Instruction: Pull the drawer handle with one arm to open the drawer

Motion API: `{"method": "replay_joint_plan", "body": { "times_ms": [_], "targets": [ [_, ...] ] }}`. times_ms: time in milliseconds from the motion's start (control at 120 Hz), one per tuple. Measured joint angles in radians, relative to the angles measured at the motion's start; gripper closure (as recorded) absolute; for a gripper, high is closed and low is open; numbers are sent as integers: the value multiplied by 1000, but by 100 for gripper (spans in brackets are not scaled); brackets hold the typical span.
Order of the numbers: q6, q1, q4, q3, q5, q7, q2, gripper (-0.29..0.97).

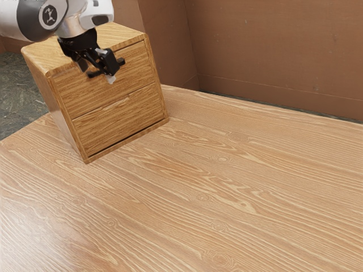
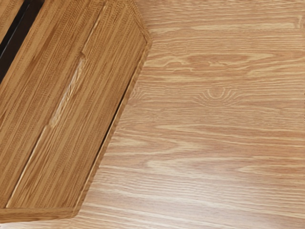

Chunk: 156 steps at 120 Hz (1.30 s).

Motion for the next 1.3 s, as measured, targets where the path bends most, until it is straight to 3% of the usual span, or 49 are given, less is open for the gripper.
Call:
{"method": "replay_joint_plan", "body": {
  "times_ms": [383,1300],
  "targets": [
    [143,22,87,-8,3,211,122,2],
    [174,145,253,-57,4,410,302,2]
  ]
}}
